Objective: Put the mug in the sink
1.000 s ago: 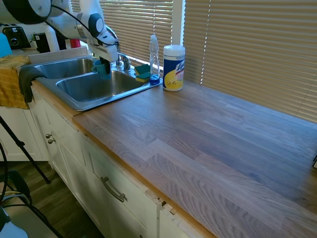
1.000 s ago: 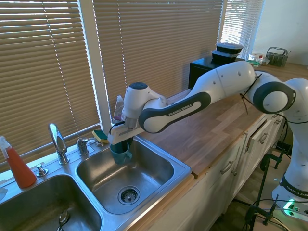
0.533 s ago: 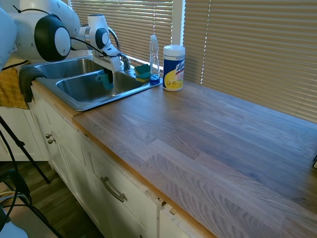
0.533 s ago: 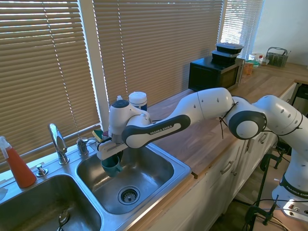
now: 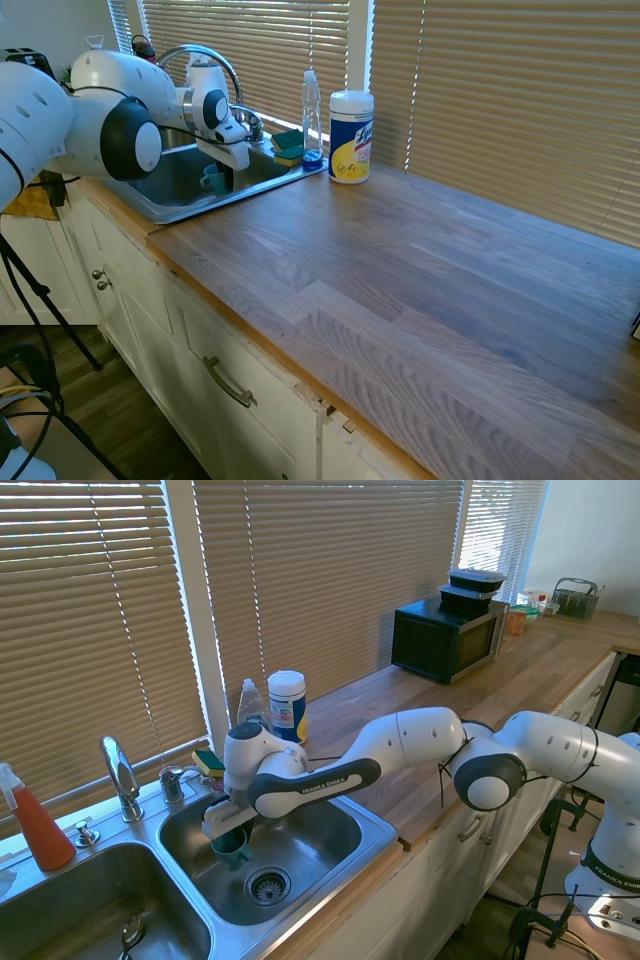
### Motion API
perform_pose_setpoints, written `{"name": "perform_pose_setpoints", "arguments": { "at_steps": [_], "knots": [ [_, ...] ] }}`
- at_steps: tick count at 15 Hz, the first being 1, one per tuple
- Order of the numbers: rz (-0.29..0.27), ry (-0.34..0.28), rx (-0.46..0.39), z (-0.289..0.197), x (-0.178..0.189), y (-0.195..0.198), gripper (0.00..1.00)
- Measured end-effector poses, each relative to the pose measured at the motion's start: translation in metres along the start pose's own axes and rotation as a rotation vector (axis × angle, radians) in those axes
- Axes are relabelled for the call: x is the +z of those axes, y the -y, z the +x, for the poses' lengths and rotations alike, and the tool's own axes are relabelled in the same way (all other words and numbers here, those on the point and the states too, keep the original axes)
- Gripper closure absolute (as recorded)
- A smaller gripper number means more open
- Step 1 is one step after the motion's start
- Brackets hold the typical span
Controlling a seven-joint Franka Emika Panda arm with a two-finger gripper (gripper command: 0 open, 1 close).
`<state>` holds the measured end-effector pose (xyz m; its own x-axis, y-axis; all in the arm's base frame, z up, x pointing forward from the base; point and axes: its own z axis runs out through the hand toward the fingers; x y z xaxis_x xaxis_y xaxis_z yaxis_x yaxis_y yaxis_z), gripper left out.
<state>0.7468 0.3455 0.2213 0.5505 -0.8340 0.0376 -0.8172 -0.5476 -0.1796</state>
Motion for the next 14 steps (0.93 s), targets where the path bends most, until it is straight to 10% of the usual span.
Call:
{"name": "perform_pose_setpoints", "arguments": {
  "at_steps": [5, 6, 14],
  "knots": [
    [-0.016, 0.037, 0.004, -0.006, 0.013, -0.002, 1.0],
    [-0.018, 0.04, 0.005, -0.007, 0.016, -0.003, 0.0],
    [-0.007, 0.038, 0.009, -0.004, 0.022, -0.003, 0.0]
  ]
}}
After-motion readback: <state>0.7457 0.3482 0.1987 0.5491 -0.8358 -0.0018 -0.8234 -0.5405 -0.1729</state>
